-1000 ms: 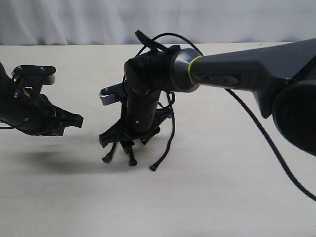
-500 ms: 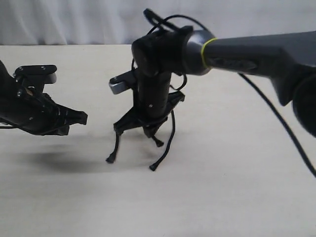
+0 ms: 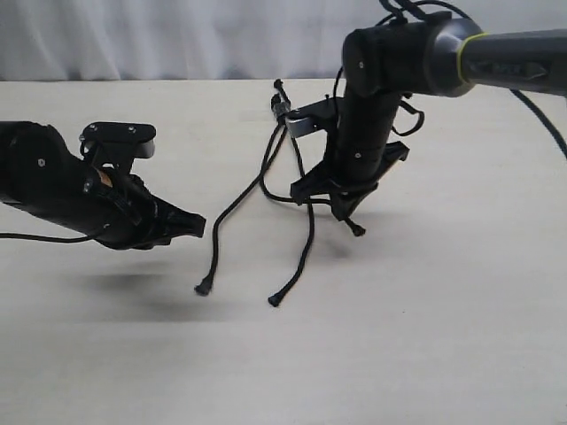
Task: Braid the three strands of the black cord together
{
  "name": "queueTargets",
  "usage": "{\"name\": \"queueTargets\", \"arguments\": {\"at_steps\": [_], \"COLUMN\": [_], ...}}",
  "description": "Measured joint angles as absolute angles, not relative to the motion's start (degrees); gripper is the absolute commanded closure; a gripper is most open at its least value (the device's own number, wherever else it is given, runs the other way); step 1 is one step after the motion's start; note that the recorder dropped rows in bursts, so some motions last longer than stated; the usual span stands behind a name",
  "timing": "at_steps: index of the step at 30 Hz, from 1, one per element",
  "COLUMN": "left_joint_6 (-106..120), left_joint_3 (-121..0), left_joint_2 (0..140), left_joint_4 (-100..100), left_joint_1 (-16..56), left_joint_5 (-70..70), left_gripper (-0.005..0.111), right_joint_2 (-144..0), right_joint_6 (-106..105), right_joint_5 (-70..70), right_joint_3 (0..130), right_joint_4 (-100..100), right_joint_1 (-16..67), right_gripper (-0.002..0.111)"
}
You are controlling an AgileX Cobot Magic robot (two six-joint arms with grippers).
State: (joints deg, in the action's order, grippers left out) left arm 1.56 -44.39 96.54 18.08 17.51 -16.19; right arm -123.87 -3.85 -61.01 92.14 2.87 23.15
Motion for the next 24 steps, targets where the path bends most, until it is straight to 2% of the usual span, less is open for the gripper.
{"name": "queueTargets", "arguments": {"at_steps": [9,11,15,18,24], "left_joint_6": [1.5,1.8,2.8,4.2,9.7], "left_joint_3": [-44.4,-44.4,-44.4,-44.6,-51.1], "left_joint_2": [96.6,96.6,96.6,96.7,96.7], "left_joint_4": [18.4,18.4,18.4,18.4,18.4], "left_joint_1": [17.6,17.6,17.6,17.6,18.2], "left_joint_5": [-12.6,-12.6,-12.6,-13.0,-21.6], "left_gripper": [0.107,0.107,0.106,0.098,0.073], "right_joint_2": [-124.1,-124.3,-124.3,-124.2,-122.8], "right_joint_6": [-5.7,-6.2,-6.4,-6.4,-6.4], "right_joint_5": [-55.8,-54.3,-52.7,-52.5,-53.4], "right_joint_3": [83.7,82.7,82.2,82.2,82.1], "right_joint_4": [13.8,17.3,21.3,22.2,23.6], "right_joint_1": [19.0,19.0,19.0,19.0,18.0], "right_gripper": [0.103,0.096,0.071,0.062,0.062]}}
